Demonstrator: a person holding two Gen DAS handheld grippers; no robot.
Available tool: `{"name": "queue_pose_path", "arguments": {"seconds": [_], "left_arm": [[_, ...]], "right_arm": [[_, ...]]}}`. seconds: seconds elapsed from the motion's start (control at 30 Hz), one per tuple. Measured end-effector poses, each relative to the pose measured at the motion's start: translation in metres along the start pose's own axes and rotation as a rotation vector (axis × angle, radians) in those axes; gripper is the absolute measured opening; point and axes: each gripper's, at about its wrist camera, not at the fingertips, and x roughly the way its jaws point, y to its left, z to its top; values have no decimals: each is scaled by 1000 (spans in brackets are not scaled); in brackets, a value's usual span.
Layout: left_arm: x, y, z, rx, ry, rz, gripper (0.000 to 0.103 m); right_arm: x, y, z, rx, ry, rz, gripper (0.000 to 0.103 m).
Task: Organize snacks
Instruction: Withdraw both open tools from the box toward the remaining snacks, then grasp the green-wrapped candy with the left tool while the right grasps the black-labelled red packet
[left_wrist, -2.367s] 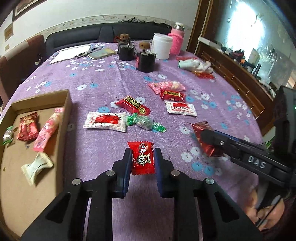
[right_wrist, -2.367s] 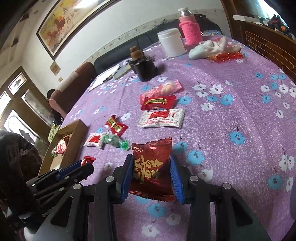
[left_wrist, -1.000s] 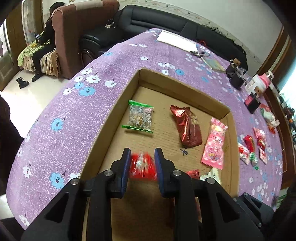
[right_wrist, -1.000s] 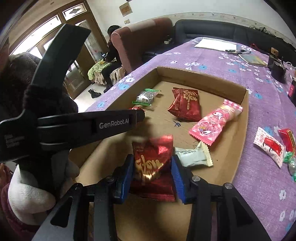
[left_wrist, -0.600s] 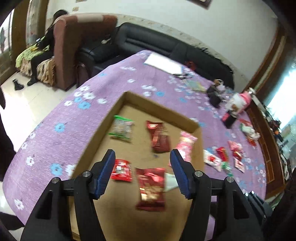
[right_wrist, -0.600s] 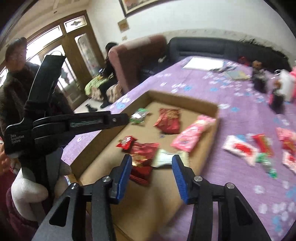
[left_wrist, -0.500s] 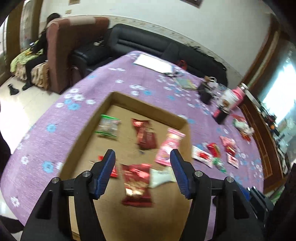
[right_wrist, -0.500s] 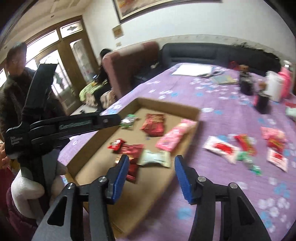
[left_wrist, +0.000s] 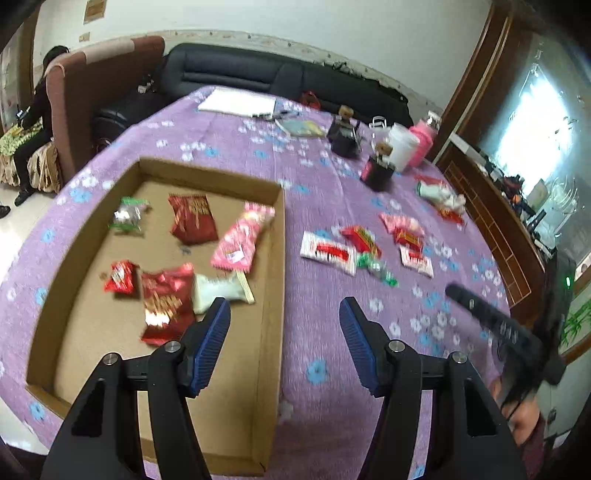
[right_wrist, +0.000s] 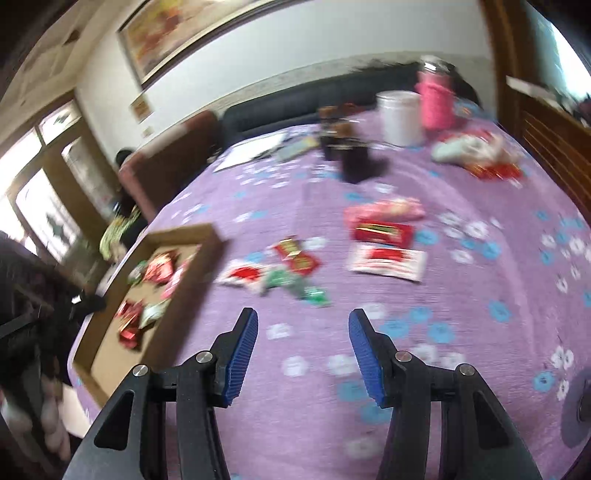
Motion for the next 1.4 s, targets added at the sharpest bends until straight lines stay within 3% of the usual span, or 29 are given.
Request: {"name": "queue_pose_path", "arguments": {"seconds": [0.2,0.47,0.6,0.7,0.77,0.8,0.97,1.17,1.3,1.4], "left_arm": [[10,-11,-12,-1,39,-6,60],[12,-20,-19,31,55,-20,60],[13,-17,-19,30,59,-20,60],[12,-14,-18,27,57,-22,60],[12,-13,-18,25,55,-24,60],[12,-13,-18,25,54,-26,60],[16,-18,-21,35,61,-50,60],[23,-39,-26,94,77,-78,60],[31,-61,-33,148,99,-99,60],[36,-81,-40,233,90,-111,60]], "right_arm": [[29,-13,15,13,19,15,55],[94,24,53,-72,63,-3,55],[134,41,62,-121,131,-23,55],[154,42,59,-124,171,-40,41],[152,38,56,-113,171,-51,21],[147,33,54,-96,171,-48,21],[113,12,32,-52,185,-62,20],[64,-7,-9,-14,233,-13,20],[43,-23,-16,-35,162,-74,27],[38,-26,-17,-38,144,-35,33]]}}
